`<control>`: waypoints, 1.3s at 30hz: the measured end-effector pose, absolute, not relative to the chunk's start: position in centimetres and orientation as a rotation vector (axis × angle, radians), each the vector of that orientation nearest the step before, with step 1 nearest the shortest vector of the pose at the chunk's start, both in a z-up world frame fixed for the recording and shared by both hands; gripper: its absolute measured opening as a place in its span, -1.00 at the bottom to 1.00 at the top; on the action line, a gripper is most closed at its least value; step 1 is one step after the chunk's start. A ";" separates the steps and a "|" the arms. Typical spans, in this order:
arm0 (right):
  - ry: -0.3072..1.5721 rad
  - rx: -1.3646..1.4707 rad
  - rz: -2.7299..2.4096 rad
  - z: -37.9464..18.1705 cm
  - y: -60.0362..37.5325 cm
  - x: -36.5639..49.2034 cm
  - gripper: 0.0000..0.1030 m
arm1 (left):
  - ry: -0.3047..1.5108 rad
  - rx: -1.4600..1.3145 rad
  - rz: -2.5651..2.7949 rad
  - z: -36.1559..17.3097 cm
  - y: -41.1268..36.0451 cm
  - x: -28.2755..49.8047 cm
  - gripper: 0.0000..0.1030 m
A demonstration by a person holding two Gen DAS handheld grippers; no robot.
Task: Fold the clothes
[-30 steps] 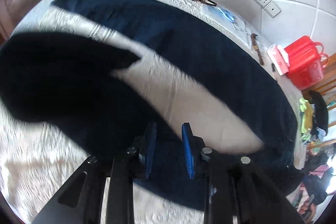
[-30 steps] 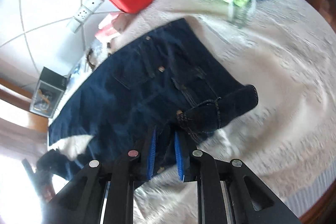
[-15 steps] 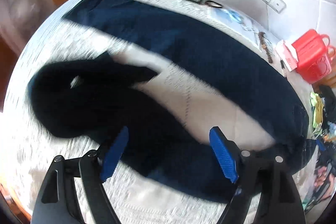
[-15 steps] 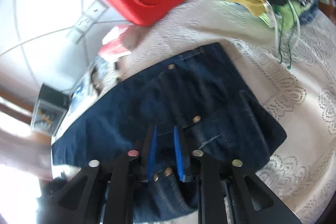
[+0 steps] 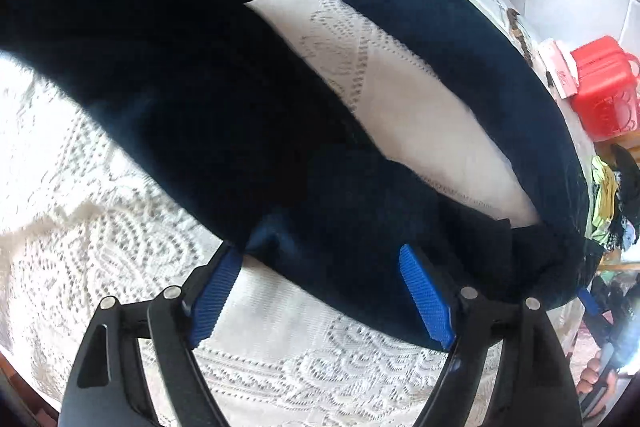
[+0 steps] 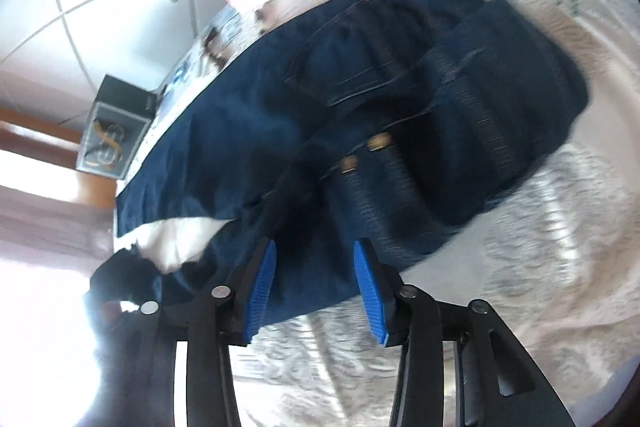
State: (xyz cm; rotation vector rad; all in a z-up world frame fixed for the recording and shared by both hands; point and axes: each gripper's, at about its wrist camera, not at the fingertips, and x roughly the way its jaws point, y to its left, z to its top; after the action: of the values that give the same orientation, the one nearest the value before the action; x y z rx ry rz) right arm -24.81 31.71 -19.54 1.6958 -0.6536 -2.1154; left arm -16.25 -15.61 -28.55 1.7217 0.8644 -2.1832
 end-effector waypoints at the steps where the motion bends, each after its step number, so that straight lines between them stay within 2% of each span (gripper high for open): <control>1: -0.650 1.696 -2.099 -19.7 30.8 -24.9 -0.08 | 0.869 1.710 -2.185 -28.5 -15.7 -16.3 0.43; 2: -0.637 1.698 -2.085 -20.1 29.7 -25.2 -0.07 | 0.860 1.701 -2.178 -28.4 -15.9 -16.3 0.31; 4: -0.609 1.713 -2.060 -21.0 27.6 -25.8 -0.07 | 0.826 1.682 -2.170 -28.1 -16.3 -16.4 -0.46; 5: -0.600 1.718 -2.034 -21.7 26.3 -26.2 -0.07 | 0.834 1.673 -2.169 -27.8 -16.7 -16.4 -0.57; 7: -0.610 1.719 -1.961 -23.2 24.2 -26.9 -0.26 | 0.886 1.666 -2.176 -27.5 -17.4 -16.8 -0.68; 8: -0.609 1.737 -1.932 -23.7 23.4 -27.3 -0.73 | 0.850 1.667 -2.200 -26.9 -17.3 -17.5 -0.71; 9: -0.595 1.747 -1.928 -24.0 22.8 -27.7 -0.81 | 0.805 1.656 -2.223 -26.2 -17.2 -18.2 -0.73; 13: -0.674 1.598 -1.969 -21.4 22.9 -30.4 -0.83 | 0.639 1.575 -2.356 -22.2 -17.5 -22.5 -0.74; 14: -0.715 1.551 -1.993 -20.4 23.6 -31.6 -0.83 | 0.623 1.557 -2.398 -21.0 -18.0 -24.5 -0.73; 16: -0.793 1.491 -2.051 -18.9 25.0 -34.2 -0.82 | 0.643 1.536 -2.460 -19.6 -18.8 -27.8 -0.44; 18: -0.856 1.490 -2.099 -18.7 26.0 -37.1 -0.78 | 0.596 1.518 -2.475 -17.9 -19.3 -31.3 -0.37; 20: -0.874 1.561 -2.141 -19.5 26.4 -39.9 -0.75 | 0.490 1.460 -2.484 -15.6 -19.5 -33.3 -0.06; 21: -0.858 1.614 -2.147 -20.0 26.4 -40.9 -0.74 | 0.455 1.435 -2.495 -14.8 -19.4 -33.8 0.26; 22: -0.853 1.656 -2.131 -20.5 26.4 -41.5 -0.74 | 0.431 1.407 -2.509 -13.9 -19.4 -33.9 0.48; 24: -0.859 1.680 -2.091 -20.9 27.1 -41.8 -0.70 | 0.397 1.365 -2.523 -12.9 -20.0 -33.0 0.61; 26: -0.820 1.656 -2.080 -20.1 27.3 -41.1 -0.61 | 0.370 1.371 -2.502 -13.1 -20.5 -31.2 0.62; 30: -0.747 1.600 -2.082 -17.8 29.6 -38.0 -0.32 | 0.364 1.386 -2.358 -16.2 -23.4 -26.0 0.62; 35: -0.694 1.597 -2.171 -15.5 33.9 -34.0 -0.21 | 0.527 1.417 -2.191 -21.4 -28.7 -21.2 0.62; 39: -0.696 1.644 -2.193 -16.1 36.1 -32.0 -0.21 | 0.532 1.439 -2.141 -24.6 -30.4 -20.3 0.62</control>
State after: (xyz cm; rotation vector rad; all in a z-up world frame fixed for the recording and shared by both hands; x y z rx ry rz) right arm -31.96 36.06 -16.10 1.6440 -0.6956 -2.1933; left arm -20.34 -30.37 -24.59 1.4387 0.5320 -2.1413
